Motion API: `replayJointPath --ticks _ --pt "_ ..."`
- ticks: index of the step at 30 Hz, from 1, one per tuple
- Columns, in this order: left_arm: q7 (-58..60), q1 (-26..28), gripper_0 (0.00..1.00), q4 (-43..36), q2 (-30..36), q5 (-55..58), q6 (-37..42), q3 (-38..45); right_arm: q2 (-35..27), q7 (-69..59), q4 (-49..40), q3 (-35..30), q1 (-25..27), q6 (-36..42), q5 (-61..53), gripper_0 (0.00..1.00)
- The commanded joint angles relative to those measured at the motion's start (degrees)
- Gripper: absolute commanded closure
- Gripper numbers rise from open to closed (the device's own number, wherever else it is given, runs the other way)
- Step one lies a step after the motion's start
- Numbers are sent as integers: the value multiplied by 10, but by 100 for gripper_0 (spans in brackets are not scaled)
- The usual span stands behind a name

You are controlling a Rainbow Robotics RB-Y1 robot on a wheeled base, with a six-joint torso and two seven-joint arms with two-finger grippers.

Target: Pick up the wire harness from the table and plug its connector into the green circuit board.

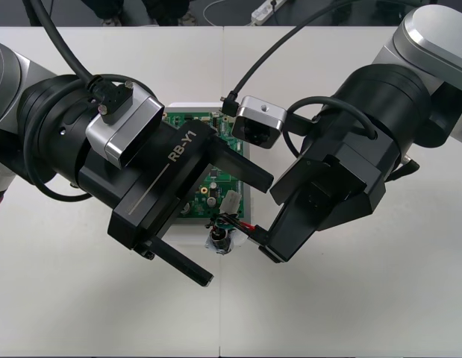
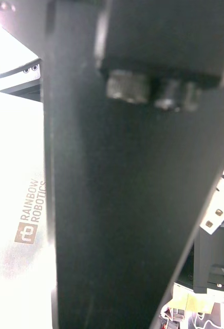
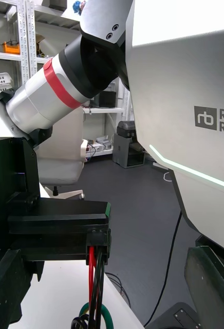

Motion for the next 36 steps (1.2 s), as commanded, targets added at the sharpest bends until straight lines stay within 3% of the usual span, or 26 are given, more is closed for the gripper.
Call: replayJointPath --ticks 1,9,10,11,12,13,36 --pt "36 -25 9 -18 -2 -2 27 -6 7 -18 -14 7 -26 -5 -10 100" --pt "38 -26 8 -15 -2 -3 28 -6 7 -18 -14 7 -26 -5 -10 100" --pt "38 -26 15 -14 -2 -3 29 -6 7 -18 -14 7 -26 -5 -10 100" --pt "38 -26 29 -14 -2 -3 29 -6 7 -18 -14 7 -26 -5 -10 100" --pt "38 -26 81 -14 -2 -3 29 -6 7 -18 -14 7 -26 -5 -10 100" --pt "38 -26 100 -14 -2 -4 29 -6 7 -18 -14 7 -26 -5 -10 100" --pt "36 -25 100 -10 3 0 35 -6 7 -18 -14 7 -26 -5 -10 100"
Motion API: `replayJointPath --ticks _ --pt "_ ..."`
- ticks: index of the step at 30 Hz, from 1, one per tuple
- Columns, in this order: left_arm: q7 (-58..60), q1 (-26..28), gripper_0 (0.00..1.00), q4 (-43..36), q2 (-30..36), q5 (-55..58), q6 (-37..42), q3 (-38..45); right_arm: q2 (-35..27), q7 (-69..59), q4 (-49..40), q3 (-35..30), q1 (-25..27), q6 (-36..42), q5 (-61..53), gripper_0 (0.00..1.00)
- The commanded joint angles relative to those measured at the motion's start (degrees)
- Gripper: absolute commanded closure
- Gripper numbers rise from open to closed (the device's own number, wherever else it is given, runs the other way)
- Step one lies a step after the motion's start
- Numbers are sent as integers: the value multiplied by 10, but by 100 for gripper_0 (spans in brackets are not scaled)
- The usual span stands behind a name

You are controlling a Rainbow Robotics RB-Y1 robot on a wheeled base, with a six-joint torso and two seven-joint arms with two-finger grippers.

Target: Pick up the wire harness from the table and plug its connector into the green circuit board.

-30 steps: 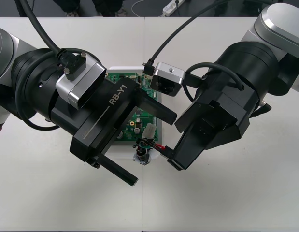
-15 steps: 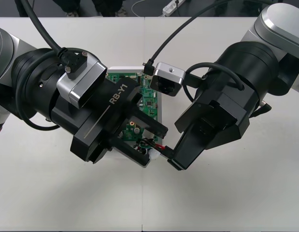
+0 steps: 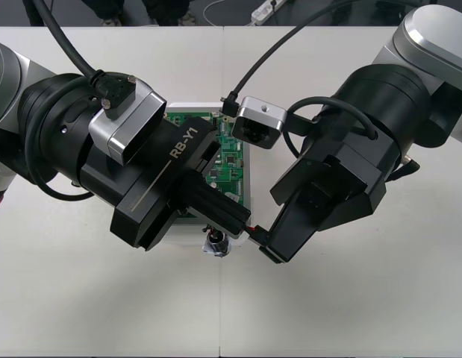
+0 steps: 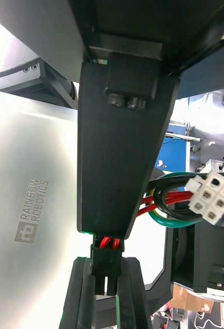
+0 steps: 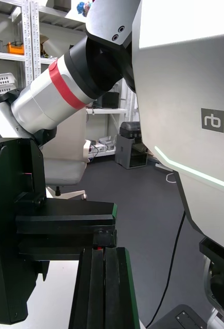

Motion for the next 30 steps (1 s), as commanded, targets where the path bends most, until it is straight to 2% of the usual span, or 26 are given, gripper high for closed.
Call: replayJointPath --ticks 1,7,8,9,10,11,12,13,19,23,24,30 --pt "33 -26 100 -10 4 2 28 -6 7 -18 -14 7 -26 -4 -10 100" --pt "33 -26 100 -10 6 4 28 -6 7 -18 -14 7 -26 -4 -10 100" --pt "33 -26 100 -10 7 4 28 -6 7 -18 -14 7 -26 -4 -10 95" --pt "33 -26 100 -10 6 4 27 -6 7 -18 -14 7 -26 -4 -10 81" --pt "33 -26 100 -10 6 4 27 -6 7 -18 -14 7 -26 -4 -10 74" --pt "33 -26 100 -10 6 5 27 -6 7 -18 -14 7 -26 -4 -10 74" --pt "33 -26 100 -10 6 5 27 -6 7 -18 -14 7 -26 -4 -10 51" --pt "33 -26 100 -10 6 5 27 -6 7 -18 -14 7 -26 -4 -10 44" --pt "33 -26 100 -10 6 5 27 -6 7 -18 -14 7 -26 -4 -10 18" --pt "32 -25 100 -10 6 6 27 -6 7 -18 -14 7 -26 -4 -10 13" --pt "32 -26 100 -10 6 6 27 -6 7 -18 -14 7 -26 -4 -10 10" --pt "32 -25 100 -10 15 13 27 -6 7 -18 -14 7 -26 -4 -10 5"
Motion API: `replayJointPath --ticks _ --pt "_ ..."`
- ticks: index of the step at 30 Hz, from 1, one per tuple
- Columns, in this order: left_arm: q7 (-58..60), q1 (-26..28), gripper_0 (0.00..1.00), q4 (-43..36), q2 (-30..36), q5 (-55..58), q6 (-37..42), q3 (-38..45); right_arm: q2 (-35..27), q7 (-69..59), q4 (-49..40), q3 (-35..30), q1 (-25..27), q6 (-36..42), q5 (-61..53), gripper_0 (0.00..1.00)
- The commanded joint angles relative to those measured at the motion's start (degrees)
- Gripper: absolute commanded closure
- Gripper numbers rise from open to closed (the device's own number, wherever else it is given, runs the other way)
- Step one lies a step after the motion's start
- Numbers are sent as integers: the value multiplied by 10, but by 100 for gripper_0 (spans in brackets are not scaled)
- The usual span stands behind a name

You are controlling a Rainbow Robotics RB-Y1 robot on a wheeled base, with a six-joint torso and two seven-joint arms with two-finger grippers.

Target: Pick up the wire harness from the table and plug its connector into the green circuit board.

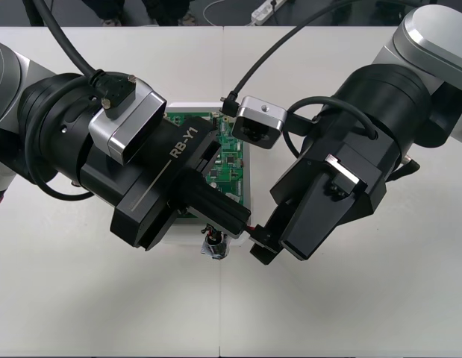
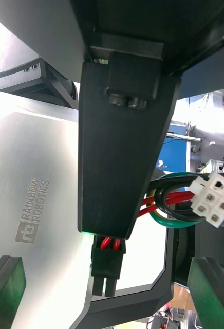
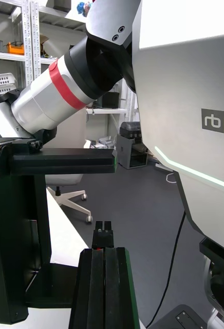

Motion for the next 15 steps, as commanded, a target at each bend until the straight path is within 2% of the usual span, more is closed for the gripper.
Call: replayJointPath --ticks 1,15 --pt "32 -24 100 -10 17 14 27 -6 7 -18 -14 7 -26 -4 -9 5" --pt "23 -8 100 -10 54 51 20 2 7 -18 -14 7 -26 -4 -9 2"
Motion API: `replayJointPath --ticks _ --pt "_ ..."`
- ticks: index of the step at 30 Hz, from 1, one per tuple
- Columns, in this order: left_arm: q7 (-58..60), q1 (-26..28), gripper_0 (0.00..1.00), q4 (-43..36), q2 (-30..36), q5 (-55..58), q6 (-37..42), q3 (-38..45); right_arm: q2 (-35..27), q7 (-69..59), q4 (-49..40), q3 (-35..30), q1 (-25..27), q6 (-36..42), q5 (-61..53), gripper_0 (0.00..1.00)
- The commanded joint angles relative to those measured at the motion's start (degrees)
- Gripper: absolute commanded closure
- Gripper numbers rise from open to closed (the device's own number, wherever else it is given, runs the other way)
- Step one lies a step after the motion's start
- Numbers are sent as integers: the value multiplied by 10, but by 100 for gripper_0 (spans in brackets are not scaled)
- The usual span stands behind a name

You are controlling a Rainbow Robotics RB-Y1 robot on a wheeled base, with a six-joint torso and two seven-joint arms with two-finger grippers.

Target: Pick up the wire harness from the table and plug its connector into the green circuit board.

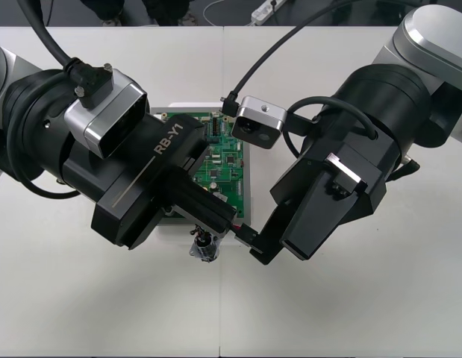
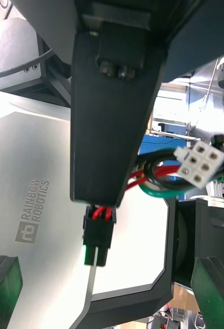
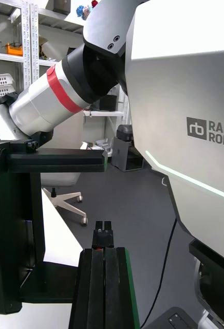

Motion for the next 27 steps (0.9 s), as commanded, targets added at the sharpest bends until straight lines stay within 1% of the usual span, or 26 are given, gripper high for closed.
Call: replayJointPath --ticks 1,11,19,20,22,24,27 --pt "23 -8 100 -10 25 16 20 2 7 -18 -14 7 -26 -4 -9 2" --pt "17 25 100 -10 35 26 15 33 7 -18 -14 7 -26 -4 -9 1" --pt "20 57 100 -10 47 38 -14 81 7 -18 -14 7 -26 -4 -9 0" --pt "20 57 100 -10 48 39 -14 82 2 -19 -4 7 -12 -4 -6 1" --pt "20 66 100 -10 51 44 -18 92 2 -20 3 1 -5 -4 -6 1" --pt "19 75 100 -10 55 47 -21 101 1 27 12 -9 -2 -4 -2 1" --pt "20 88 100 -8 58 48 -29 118 -1 33 18 -10 -2 -4 -1 1"
